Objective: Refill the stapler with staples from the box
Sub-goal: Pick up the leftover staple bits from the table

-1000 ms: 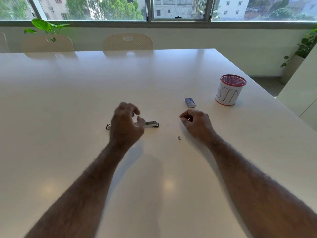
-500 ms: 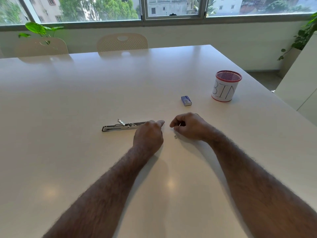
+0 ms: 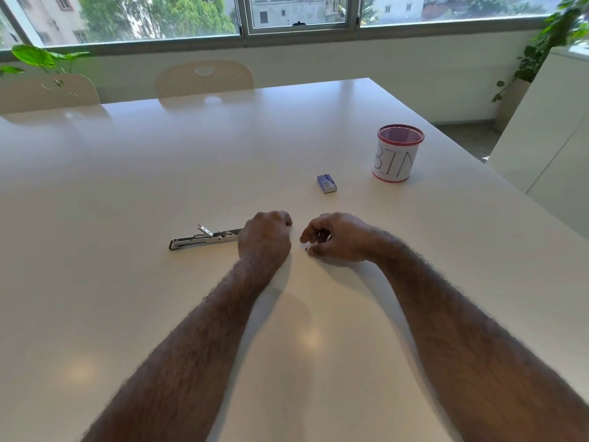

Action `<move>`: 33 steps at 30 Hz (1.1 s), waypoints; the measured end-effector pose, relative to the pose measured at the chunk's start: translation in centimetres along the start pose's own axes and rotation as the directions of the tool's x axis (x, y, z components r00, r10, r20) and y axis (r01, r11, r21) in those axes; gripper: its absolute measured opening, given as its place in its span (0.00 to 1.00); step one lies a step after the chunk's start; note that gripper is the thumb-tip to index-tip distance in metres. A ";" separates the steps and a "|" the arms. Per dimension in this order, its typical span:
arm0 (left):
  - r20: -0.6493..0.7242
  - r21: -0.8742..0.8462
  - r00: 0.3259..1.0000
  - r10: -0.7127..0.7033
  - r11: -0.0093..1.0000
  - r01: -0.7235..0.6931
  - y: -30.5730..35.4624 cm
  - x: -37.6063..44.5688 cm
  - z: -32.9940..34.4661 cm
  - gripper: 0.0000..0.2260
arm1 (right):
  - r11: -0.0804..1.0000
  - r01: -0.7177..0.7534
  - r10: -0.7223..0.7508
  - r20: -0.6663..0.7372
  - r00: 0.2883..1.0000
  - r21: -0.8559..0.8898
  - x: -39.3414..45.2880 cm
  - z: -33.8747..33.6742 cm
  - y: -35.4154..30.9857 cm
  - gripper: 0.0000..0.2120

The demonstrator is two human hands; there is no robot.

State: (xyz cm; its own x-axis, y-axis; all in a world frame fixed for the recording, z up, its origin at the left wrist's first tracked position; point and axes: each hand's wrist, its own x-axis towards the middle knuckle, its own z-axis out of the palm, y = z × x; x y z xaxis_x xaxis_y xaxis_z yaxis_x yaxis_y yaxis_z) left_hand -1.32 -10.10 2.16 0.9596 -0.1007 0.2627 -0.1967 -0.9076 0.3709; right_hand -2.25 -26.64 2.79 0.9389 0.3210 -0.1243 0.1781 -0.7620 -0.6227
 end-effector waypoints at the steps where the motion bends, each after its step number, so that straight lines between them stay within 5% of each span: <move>1: -0.001 -0.019 1.000 -0.007 1.000 0.007 0.0 0.0 0.0 0.09 | 1.000 0.004 -0.004 -0.015 1.000 -0.004 0.0 0.1 0.0 0.09; 33: 0.091 -0.225 0.995 0.047 0.974 -0.025 -2.9 -1.3 -1.6 0.06 | 0.995 0.008 0.015 -0.229 0.973 0.096 0.8 0.8 1.3 0.06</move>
State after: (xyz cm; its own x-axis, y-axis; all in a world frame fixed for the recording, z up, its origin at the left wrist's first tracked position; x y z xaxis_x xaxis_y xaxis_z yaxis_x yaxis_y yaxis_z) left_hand -2.33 -6.65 2.13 0.9636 -0.1800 0.1976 -0.2613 -0.7899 0.5548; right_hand -1.52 -26.91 1.30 0.9839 0.1724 0.0469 0.1561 -0.7018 -0.6951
